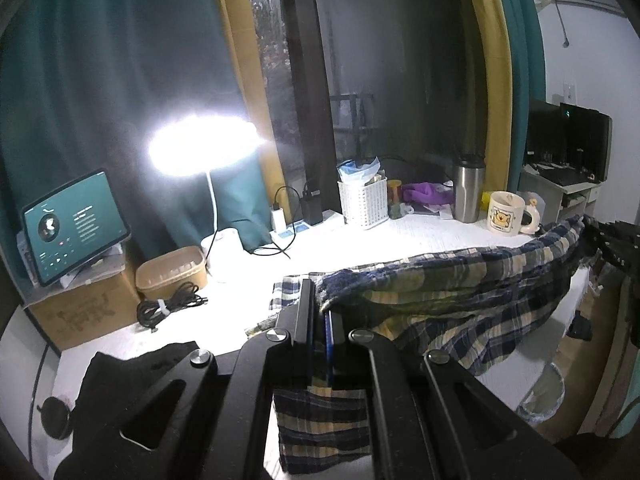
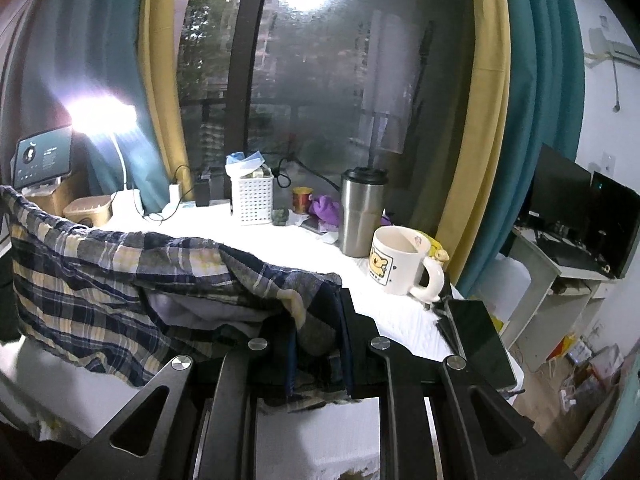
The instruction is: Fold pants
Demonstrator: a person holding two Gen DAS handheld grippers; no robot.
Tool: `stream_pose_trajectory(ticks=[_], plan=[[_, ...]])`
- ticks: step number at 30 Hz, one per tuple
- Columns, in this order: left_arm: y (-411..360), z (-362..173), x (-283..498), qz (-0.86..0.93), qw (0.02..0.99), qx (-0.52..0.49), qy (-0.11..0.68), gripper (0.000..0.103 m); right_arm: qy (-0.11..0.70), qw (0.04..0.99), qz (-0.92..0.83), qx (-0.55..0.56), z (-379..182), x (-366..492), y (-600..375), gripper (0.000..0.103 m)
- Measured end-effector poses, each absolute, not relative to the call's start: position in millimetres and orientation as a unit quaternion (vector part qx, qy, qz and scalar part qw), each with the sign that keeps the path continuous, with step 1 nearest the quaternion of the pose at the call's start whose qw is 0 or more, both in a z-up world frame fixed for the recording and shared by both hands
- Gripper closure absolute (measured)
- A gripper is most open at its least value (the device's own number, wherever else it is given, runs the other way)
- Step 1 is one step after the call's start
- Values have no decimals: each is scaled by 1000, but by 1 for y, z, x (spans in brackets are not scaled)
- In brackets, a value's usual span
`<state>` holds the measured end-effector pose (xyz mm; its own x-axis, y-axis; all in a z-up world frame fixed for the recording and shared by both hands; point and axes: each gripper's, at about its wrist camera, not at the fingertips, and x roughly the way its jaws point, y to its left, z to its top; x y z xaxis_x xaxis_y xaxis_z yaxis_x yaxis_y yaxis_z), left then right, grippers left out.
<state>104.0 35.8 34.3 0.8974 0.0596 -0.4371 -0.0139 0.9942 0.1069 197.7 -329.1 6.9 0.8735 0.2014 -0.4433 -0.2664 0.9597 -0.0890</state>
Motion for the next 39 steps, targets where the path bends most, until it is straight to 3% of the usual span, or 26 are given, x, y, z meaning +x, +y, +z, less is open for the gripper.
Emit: stream_pose_trajectory(ticks=[23,39], plan=[[57,27,207,3,968,29,251,100,256,958,110,-67,-2,282,-312,86],[82,-22,302,-2,948,48,315,99,315,940,109,-69,-43,355,-286,86]])
